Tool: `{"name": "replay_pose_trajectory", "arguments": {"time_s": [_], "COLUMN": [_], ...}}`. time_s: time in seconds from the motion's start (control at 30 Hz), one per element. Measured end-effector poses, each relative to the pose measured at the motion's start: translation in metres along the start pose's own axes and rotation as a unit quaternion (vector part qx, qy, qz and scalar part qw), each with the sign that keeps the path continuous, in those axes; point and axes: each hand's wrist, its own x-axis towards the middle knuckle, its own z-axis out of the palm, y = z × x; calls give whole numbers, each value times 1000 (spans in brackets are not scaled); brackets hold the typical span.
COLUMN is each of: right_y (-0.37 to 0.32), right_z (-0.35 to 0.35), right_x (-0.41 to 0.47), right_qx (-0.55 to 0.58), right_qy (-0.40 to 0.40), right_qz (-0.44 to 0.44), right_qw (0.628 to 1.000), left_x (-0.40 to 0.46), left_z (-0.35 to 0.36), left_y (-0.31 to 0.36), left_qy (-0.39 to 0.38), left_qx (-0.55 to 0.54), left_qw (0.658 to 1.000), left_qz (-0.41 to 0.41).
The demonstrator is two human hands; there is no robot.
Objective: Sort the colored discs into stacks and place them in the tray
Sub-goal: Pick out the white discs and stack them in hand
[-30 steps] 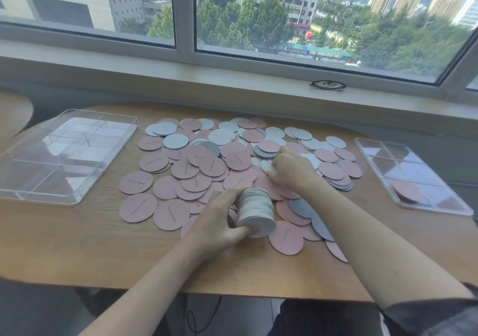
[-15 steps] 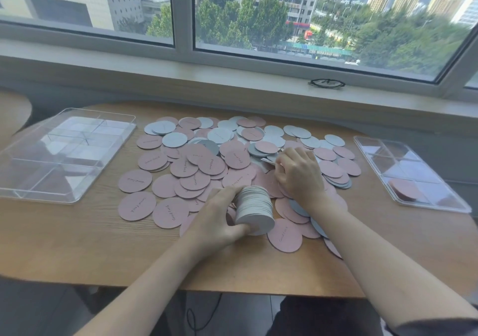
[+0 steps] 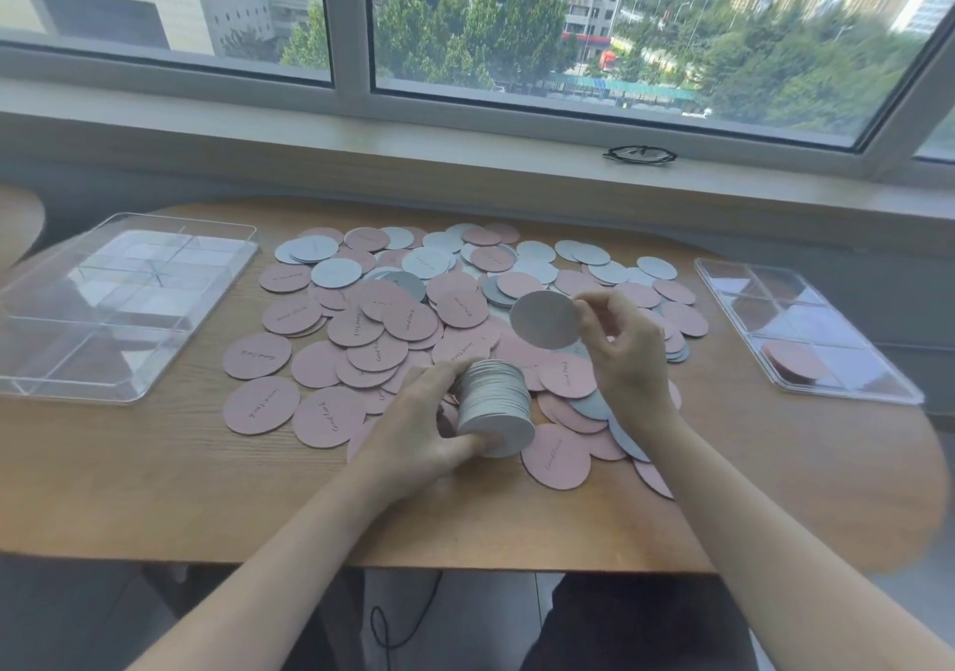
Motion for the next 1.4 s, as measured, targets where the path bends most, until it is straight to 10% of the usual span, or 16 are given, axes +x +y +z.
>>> {"name": "replay_pose_trajectory", "arguments": {"time_s": [0.23,0.7,1.4], "right_y": [4,0,17], "right_z": [13,12,31], "right_x": [-33,-60,-10], "right_qx": [101,-47,-65], "right_qy": [-154,-369,-293], "right_qz": [62,-5,10], "right_qw": [981,928,954], "left_x": [3,2,0], "left_z": [2,10,9], "left_y": [-7,-8,-6], "left_qy": [-1,-31,-36], "left_qx": [10,200,130], "left_qw": [1000,978,990], "left_qz": [3,40,48]}}
